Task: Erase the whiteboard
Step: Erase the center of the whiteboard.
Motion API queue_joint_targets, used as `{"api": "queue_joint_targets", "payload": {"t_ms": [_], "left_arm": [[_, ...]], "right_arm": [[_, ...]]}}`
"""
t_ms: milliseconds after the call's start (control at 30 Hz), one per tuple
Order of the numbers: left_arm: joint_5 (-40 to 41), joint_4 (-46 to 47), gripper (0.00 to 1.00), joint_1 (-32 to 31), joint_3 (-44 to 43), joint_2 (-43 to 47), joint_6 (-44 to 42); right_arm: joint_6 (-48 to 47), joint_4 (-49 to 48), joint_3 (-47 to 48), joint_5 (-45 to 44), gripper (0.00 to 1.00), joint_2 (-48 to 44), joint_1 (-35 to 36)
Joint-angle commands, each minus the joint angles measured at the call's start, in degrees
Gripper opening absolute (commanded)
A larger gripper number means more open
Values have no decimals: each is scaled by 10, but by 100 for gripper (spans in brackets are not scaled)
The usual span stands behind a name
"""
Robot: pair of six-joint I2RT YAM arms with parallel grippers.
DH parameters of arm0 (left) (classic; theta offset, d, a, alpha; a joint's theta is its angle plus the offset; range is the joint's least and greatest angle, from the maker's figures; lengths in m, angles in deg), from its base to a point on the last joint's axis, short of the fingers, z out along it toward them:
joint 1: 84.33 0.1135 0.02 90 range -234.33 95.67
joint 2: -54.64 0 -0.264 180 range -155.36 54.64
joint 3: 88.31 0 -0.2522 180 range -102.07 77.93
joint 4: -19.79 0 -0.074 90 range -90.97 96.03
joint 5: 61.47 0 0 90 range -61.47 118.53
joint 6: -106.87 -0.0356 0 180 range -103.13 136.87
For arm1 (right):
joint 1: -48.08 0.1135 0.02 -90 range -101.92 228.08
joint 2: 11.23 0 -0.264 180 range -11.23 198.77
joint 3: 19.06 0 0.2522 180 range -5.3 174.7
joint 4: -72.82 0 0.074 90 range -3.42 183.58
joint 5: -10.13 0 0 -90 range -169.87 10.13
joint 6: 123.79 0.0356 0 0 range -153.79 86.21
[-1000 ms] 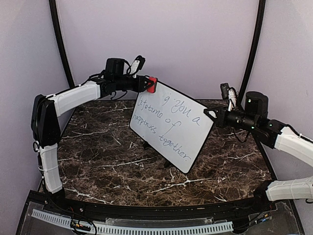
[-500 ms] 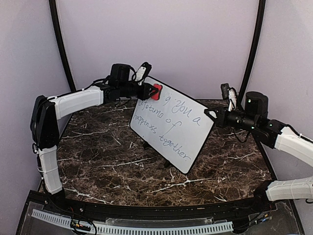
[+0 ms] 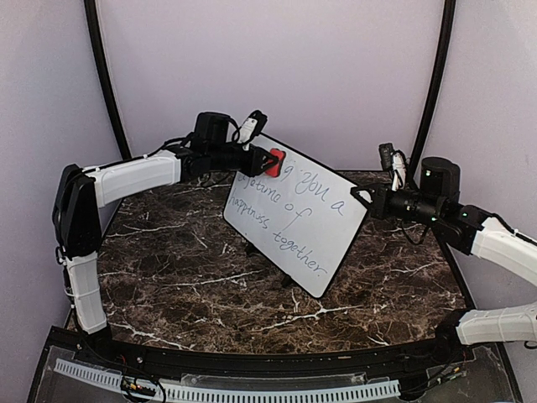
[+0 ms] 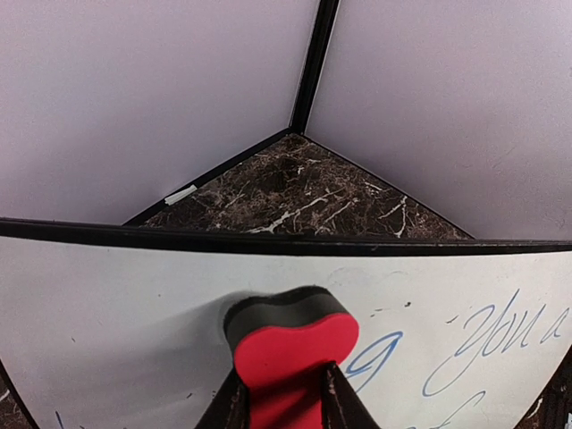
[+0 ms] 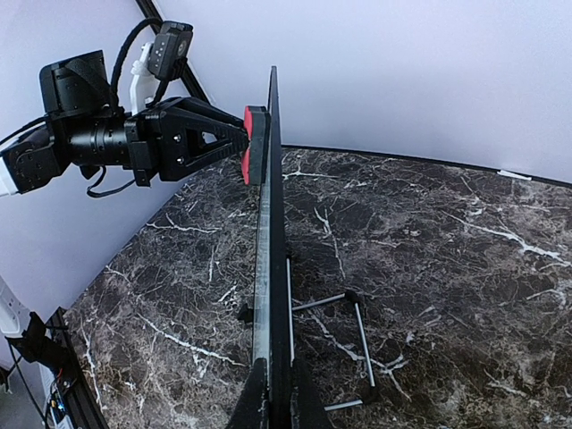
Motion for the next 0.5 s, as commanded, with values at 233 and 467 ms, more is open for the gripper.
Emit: {"api": "queue_joint_targets", "payload": {"t_ms": [233,467], "left_arm": [[-10,-10,26,-58,-13,-12,-6],[66,-23,26,-52,-20,-12,-10]], "right_arm": [[-96,17,0,77,0,-2,25],[-95,20,0,76,0,-3,25]]}}
